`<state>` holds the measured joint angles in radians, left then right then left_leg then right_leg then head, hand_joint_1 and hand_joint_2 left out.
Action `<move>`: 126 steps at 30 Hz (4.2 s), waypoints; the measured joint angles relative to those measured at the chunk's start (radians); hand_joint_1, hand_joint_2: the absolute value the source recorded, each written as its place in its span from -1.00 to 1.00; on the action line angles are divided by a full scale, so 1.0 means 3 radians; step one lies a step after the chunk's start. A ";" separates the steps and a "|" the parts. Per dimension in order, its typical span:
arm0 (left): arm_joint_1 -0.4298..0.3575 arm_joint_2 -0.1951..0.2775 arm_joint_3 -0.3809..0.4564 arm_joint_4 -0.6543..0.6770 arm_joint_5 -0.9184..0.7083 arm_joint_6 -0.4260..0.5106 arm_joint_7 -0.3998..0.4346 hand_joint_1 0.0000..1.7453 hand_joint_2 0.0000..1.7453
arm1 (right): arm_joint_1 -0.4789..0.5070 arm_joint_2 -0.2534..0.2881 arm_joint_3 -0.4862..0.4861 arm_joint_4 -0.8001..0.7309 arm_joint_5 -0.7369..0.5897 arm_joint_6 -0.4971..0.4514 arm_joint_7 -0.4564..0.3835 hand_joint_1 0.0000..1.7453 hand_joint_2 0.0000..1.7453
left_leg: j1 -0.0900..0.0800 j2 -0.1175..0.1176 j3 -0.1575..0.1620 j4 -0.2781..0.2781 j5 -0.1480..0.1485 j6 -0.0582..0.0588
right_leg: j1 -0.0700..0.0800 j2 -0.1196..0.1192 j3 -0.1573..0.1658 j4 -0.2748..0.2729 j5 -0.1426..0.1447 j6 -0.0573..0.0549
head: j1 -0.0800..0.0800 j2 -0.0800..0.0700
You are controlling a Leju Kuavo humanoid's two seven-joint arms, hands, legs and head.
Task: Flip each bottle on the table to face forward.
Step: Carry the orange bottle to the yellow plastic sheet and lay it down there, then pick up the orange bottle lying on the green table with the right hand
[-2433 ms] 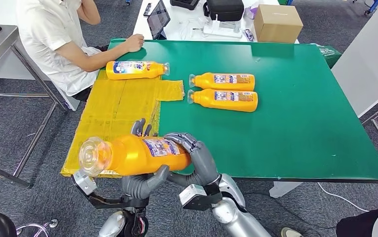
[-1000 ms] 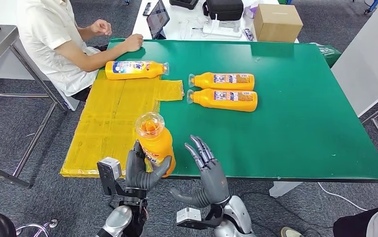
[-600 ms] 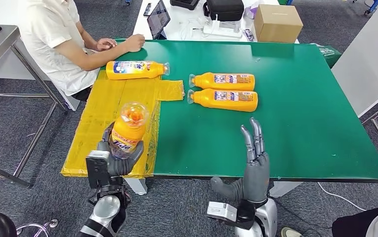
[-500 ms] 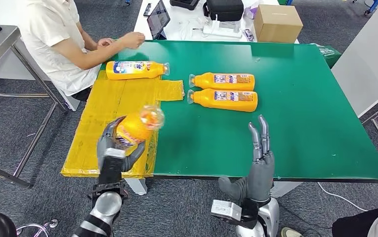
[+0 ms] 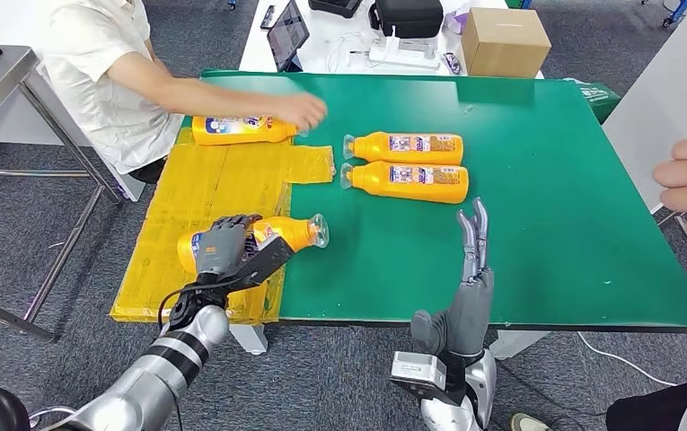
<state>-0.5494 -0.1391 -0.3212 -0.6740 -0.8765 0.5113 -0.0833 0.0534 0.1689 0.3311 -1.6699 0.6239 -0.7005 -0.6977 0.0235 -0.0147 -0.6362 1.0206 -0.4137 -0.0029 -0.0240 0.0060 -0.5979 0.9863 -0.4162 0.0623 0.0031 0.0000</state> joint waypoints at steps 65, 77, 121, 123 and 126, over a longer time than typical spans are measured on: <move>0.1893 -0.0178 -0.0495 -0.2643 0.2255 0.0166 -0.1396 -1.00 1.00 | 0.0027 -0.0135 -0.1792 0.0851 0.2344 0.0022 0.0080 -1.00 1.00 | -0.0006 -0.0004 0.0002 0.0000 -0.0008 0.0006 | -0.0006 -0.0006 0.0004 -0.0004 -0.0004 0.0001 | -0.0001 0.0000; 0.1822 -0.0145 -0.0744 -0.2589 0.2396 0.0270 -0.1530 -1.00 1.00 | -0.0450 -0.0341 -0.1910 0.1452 0.2450 0.0023 0.0298 -1.00 1.00 | -0.0008 -0.0003 0.0004 0.0000 -0.0006 0.0006 | -0.0008 -0.0005 0.0005 -0.0003 -0.0002 0.0002 | -0.0001 0.0000; 0.1528 -0.0075 -0.1084 -0.2326 0.2668 0.0137 -0.1345 -1.00 1.00 | -0.1309 -0.0496 -0.1592 0.3230 0.2432 0.0002 0.0968 1.00 1.00 | -0.0007 -0.0003 0.0003 0.0000 -0.0006 0.0006 | -0.0008 -0.0005 0.0005 -0.0003 -0.0002 0.0003 | -0.0001 0.0000; 0.1525 -0.0075 -0.1085 -0.2324 0.2716 0.0072 -0.1316 -1.00 1.00 | -0.1348 -0.0520 -0.1554 0.3341 0.2412 -0.0001 0.0987 1.00 1.00 | -0.0007 -0.0003 0.0004 0.0000 -0.0006 0.0006 | -0.0008 -0.0005 0.0005 -0.0003 -0.0002 0.0003 | -0.0001 0.0000; 0.1522 -0.0075 -0.1085 -0.2323 0.2800 -0.0028 -0.1258 -1.00 1.00 | -0.1459 -0.0590 -0.1453 0.3588 0.2349 -0.0004 0.0999 1.00 1.00 | -0.0007 -0.0002 0.0007 0.0000 -0.0006 0.0006 | -0.0008 -0.0004 0.0007 -0.0003 -0.0001 0.0003 | -0.0001 0.0000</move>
<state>-0.0929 -0.1617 -0.6466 -1.3710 -0.0365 0.5029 -0.4605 -0.3842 -0.0081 -0.1048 -0.5934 1.3286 -0.7018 -0.3981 0.0213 -0.0153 -0.6341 1.0207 -0.4155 -0.0010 -0.0264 0.0049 -0.5957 0.9854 -0.4166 0.0631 0.0030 0.0000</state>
